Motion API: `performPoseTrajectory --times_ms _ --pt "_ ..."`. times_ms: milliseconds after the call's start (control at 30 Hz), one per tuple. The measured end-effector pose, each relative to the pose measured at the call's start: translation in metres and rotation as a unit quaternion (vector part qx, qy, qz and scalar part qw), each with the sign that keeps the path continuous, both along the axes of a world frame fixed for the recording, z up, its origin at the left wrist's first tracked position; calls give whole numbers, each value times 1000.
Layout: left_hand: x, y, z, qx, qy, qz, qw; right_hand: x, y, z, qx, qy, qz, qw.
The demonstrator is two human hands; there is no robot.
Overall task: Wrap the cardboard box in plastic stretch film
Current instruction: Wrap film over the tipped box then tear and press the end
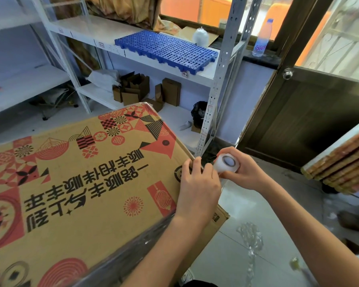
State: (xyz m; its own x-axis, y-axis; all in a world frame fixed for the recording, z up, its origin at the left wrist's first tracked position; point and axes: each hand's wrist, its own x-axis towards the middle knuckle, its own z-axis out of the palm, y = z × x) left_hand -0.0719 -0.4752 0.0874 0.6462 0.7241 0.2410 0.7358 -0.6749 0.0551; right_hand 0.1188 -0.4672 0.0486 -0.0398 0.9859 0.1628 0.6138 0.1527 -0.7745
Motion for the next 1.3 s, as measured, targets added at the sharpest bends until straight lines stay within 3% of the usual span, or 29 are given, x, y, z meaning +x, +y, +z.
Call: performPoseTrajectory --times_ms 933,1133,1300 --pt "5 -4 0 -2 37 -11 999 7 30 -18 -5 10 -117 993" --pt "17 -1 4 -60 -47 68 995 2 20 -16 -4 -6 -108 994" --pt "28 9 7 -72 -19 83 994 -3 7 -15 9 26 -115 993"
